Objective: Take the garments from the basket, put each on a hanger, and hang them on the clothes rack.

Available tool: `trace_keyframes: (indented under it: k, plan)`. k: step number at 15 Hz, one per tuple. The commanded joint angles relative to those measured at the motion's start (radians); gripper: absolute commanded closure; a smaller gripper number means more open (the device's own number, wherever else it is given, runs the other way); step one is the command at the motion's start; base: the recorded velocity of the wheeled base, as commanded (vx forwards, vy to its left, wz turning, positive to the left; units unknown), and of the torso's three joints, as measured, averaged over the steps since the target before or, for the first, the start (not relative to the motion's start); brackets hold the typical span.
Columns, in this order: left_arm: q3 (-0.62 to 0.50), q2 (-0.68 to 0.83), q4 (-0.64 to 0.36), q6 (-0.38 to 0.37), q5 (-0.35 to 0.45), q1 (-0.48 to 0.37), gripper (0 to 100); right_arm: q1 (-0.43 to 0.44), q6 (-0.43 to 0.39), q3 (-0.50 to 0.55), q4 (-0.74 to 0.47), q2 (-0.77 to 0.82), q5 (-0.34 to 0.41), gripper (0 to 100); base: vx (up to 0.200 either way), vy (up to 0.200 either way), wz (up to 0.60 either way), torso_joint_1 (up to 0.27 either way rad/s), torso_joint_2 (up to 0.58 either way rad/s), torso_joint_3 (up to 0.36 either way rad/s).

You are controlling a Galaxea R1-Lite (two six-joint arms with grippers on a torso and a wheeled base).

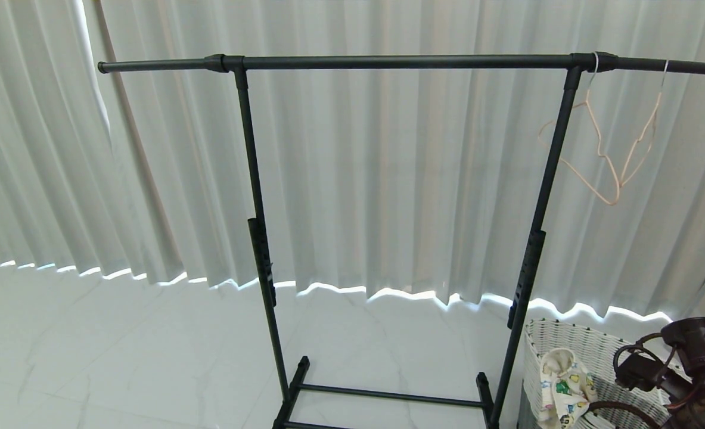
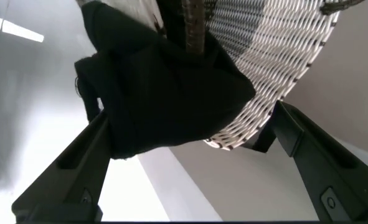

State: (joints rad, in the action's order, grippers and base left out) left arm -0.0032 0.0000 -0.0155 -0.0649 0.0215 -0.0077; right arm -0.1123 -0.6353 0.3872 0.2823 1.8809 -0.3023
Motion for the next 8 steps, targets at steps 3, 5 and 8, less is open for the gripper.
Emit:
trace_keyframes:
  k: [3, 5, 8]
  plan:
    - [0.0, 0.0, 0.0, 0.0, 0.0, 0.0, 0, -0.015, 0.0, -0.01, 0.011, 0.007, 0.0, 100, 0.0, 0.0, 0.0, 0.0, 0.0, 0.0]
    - [0.0, 0.0, 0.0, 0.0, 0.0, 0.0, 0, -0.015, 0.0, -0.025, 0.005, -0.034, 0.011, 100, 0.0, 0.0, 0.0, 0.0, 0.0, 0.0]
    - [0.0, 0.0, 0.0, 0.0, 0.0, 0.0, 0, -0.015, 0.003, -0.022, -0.049, -0.128, 0.015, 100, 0.0, 0.0, 0.0, 0.0, 0.0, 0.0]
